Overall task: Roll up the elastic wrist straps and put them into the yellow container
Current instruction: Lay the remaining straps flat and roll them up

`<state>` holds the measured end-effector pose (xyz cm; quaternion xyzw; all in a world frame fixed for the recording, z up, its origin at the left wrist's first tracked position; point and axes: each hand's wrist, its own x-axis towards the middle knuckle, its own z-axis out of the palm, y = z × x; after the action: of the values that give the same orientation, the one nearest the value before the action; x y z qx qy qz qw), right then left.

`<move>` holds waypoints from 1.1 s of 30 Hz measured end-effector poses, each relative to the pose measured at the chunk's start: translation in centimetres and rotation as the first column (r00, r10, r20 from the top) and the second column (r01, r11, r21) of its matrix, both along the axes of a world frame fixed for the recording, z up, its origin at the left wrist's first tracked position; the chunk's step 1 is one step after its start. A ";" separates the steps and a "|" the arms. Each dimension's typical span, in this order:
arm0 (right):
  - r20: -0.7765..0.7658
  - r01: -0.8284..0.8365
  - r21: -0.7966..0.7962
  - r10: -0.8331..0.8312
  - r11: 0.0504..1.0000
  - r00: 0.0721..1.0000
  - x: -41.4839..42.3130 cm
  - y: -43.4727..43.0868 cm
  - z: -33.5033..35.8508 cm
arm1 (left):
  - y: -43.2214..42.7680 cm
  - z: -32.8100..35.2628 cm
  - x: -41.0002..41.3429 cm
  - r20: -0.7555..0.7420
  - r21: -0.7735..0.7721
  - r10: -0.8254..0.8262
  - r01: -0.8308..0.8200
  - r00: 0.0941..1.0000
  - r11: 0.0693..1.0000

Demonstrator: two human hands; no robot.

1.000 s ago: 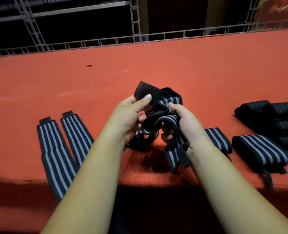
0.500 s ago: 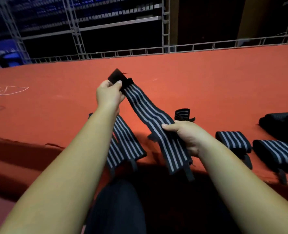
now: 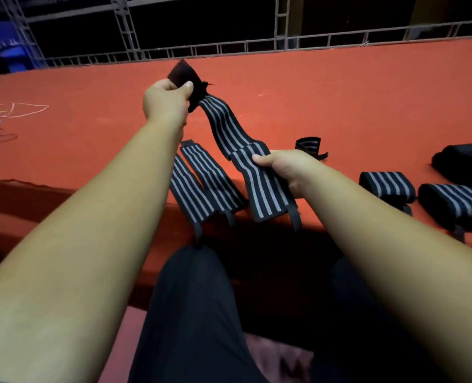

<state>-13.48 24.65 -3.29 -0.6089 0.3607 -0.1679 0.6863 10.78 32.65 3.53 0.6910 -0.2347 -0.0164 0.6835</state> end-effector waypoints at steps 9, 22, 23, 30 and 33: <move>-0.166 -0.023 -0.247 -0.019 0.969 0.986 1.6 -0.4 -2.0 | 0.4 -1.1 0.7 -0.210 -0.237 -0.081 0.030 0.974 0.971; -0.549 -0.398 -0.325 0.171 0.858 0.818 4.1 -2.4 -3.9 | -1.8 -4.3 6.7 -0.072 0.000 0.118 -0.118 0.990 0.993; -0.556 -0.412 -0.319 0.183 0.854 0.810 4.8 -2.6 -4.0 | -2.1 -4.5 7.2 -0.075 0.005 0.112 -0.112 0.991 0.994; -0.742 -0.608 -0.387 0.158 0.694 0.652 10.4 -4.3 -3.5 | -4.8 -6.1 11.7 -0.089 0.077 0.067 -0.060 0.994 0.995; -0.812 -0.691 -0.416 0.101 0.592 0.575 12.8 -5.0 -3.0 | -6.6 -7.4 14.2 -0.083 0.112 0.064 -0.054 0.995 0.992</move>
<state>-0.70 19.64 -6.28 -0.9029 0.3429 0.1351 0.2213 24.99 26.09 -3.84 0.7326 -0.1831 -0.0389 0.6544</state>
